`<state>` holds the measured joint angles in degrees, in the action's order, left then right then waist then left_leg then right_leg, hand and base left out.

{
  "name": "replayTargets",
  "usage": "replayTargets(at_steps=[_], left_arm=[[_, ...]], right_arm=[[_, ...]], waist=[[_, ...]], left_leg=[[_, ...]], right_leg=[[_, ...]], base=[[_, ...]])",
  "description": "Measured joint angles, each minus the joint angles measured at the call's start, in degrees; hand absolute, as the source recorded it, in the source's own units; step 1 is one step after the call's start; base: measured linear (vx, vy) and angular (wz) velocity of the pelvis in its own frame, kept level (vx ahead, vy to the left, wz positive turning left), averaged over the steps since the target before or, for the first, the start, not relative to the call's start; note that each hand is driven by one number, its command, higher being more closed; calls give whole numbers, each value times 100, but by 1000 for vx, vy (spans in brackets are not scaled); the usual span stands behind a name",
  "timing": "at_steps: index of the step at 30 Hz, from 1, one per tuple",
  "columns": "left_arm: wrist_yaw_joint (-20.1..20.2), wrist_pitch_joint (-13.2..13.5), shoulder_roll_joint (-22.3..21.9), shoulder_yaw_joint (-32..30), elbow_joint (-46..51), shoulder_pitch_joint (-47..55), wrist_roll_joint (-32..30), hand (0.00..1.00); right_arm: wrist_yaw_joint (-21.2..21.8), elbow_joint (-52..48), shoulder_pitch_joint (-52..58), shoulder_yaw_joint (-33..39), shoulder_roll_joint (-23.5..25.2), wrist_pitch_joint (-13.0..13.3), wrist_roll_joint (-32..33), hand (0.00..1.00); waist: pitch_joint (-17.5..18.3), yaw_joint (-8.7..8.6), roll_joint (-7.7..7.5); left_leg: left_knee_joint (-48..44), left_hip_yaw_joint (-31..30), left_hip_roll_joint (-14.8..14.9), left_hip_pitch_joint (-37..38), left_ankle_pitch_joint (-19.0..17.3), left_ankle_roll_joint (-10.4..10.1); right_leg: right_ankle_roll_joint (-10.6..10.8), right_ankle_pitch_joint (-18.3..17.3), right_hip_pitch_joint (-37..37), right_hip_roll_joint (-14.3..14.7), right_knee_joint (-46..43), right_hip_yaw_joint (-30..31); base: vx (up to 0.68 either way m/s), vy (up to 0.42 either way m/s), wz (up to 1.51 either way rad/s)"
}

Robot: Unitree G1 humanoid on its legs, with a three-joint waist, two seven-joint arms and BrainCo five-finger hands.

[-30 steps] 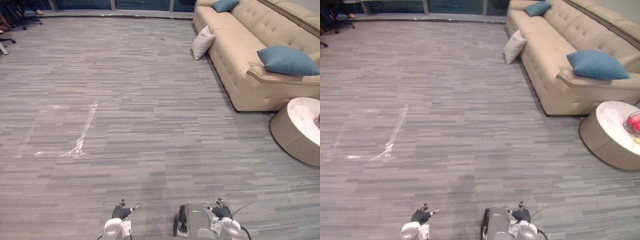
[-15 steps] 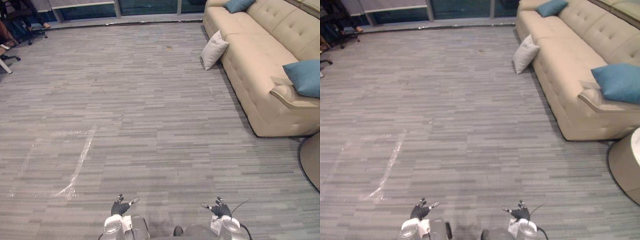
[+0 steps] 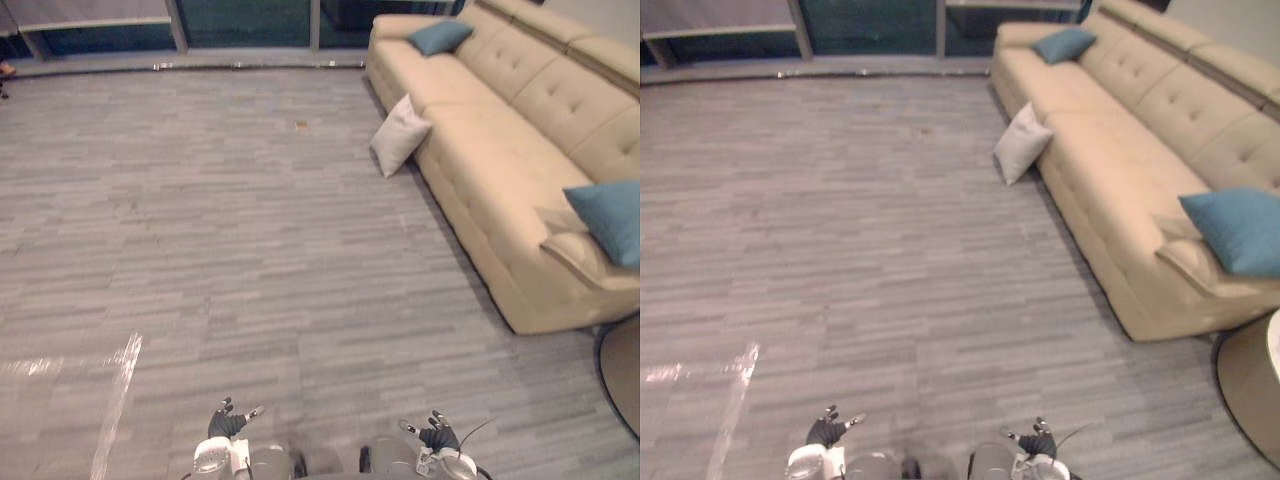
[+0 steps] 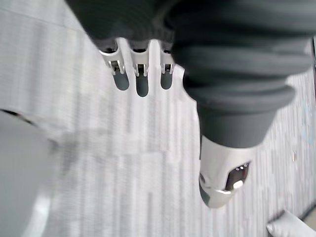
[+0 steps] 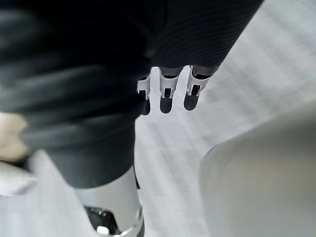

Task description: Pick up cushions and gather them together orderly.

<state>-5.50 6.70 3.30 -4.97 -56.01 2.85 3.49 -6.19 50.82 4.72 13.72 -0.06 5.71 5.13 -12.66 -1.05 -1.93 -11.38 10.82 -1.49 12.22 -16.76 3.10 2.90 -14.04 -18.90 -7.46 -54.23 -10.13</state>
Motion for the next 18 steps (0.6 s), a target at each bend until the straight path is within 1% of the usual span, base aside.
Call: replayTargets(at_steps=[1,2,3,4,5,6,7,8,9,10,11,12,13,14,15,16,17,18], left_arm=[[5,-4,-25,2,-20,-23,0,0],[9,-5,-101,46,-38,-58,0,0],[17,-6,-151,48,-44,-67,0,0],[19,2,-182,49,-46,-57,-9,0],[26,2,-216,36,-51,-32,-40,0],[32,0,-265,-16,-61,17,-91,0],[42,-1,-334,-77,-84,24,-117,0],[54,0,-420,-81,-87,36,-124,0],[67,-1,-461,-198,-54,25,-126,0],[69,-2,-492,-284,-30,45,-122,0],[68,-5,-509,-348,13,63,-121,0],[72,-7,-506,-471,115,76,-120,0],[67,1,-489,-522,245,85,-120,0],[66,23,-414,-510,373,111,-101,0],[74,44,-382,-506,474,119,-98,0],[73,52,-366,-504,535,113,-93,0],[66,53,-363,-509,585,116,-92,0],[65,60,-350,-505,598,115,-89,0]], right_arm=[[7,-11,-10,36,-6,5,-1,0],[12,-13,-19,166,2,2,-5,0],[4,-3,-24,197,-10,-3,1,0],[2,10,-25,201,-31,-8,-1,0],[4,4,-31,201,-53,-52,0,0],[17,-17,-33,193,-85,-68,-8,0],[28,-73,-45,219,-156,-58,-8,0],[40,-88,-53,242,-242,-67,-20,0],[37,-119,-68,251,-259,-84,-23,0],[34,-122,-94,237,-273,-110,-23,0],[27,-58,-166,164,-273,-162,-24,0],[52,-26,-207,118,-225,-215,-18,0],[38,-21,-208,39,-172,-222,-14,0],[22,-11,-193,-38,-105,-222,-6,0],[13,10,-186,-91,-68,-222,-5,0],[1,46,-213,-93,-41,-222,-5,0],[-10,71,-262,-87,-23,-224,-5,0],[-18,78,-311,-89,-4,-222,-6,0]], waist=[[-12,-1,19],[-3,-13,39],[-8,-40,36],[-9,-69,33],[-7,-126,41],[64,-193,142],[86,-207,305],[100,-192,474],[67,-200,568],[26,-194,648],[-36,-145,710],[-80,-119,748],[-152,-62,629],[-188,13,462],[-161,75,388],[-145,121,371],[-162,163,399],[-170,205,413]], left_leg=[[73,-46,22,123,-48,1],[375,-151,70,508,-84,-18],[574,-258,70,750,-94,-38],[639,-365,70,925,-129,-99],[613,-454,101,1177,-201,-215],[460,-599,239,1283,-199,-219],[151,-695,403,1256,-185,-241],[-652,-696,531,1011,20,-563],[-1856,-688,659,538,498,-923],[-2925,-689,798,96,1190,-1197],[-4196,-556,1090,-424,1362,-1308],[-5059,-315,1335,-797,1124,-1164],[-5456,-122,1433,-1094,873,-1025],[-5458,93,1448,-1463,670,-915],[-5255,221,1448,-1882,533,-821],[-4844,309,1438,-2289,396,-757],[-4129,364,1365,-2568,309,-727],[-3081,373,1204,-2777,329,-729]], right_leg=[[-5,7,-80,37,369,-98],[-62,309,-212,157,1992,-352],[-99,655,-233,227,3086,-405],[-129,850,-257,266,3575,-371],[-373,1317,-304,315,3629,-221],[-663,1716,-326,369,3233,-134],[-782,1443,-346,425,2843,-197],[-803,994,-273,465,2483,-345],[-814,636,-58,545,2358,-362],[-845,485,207,641,2448,-319],[-913,406,667,859,2730,-250],[-970,359,1221,1027,3051,-141],[-1005,336,1753,1062,3377,-34],[-1016,328,2244,1039,3753,111],[-1017,316,2610,1022,4093,218],[-973,288,2922,1011,4419,349],[-904,255,3190,983,4627,447],[-797,181,3434,896,4814,565]], base=[[884,-26,51],[933,-70,61],[956,-95,75],[850,-148,77],[889,-184,73],[890,-202,65],[874,-213,42],[856,-246,27],[843,-248,10],[817,-206,-16],[778,-137,-43],[911,-134,-53],[727,-113,-48],[637,-110,-45],[576,-77,-53],[572,-46,-64],[600,30,-70],[698,135,-83]])
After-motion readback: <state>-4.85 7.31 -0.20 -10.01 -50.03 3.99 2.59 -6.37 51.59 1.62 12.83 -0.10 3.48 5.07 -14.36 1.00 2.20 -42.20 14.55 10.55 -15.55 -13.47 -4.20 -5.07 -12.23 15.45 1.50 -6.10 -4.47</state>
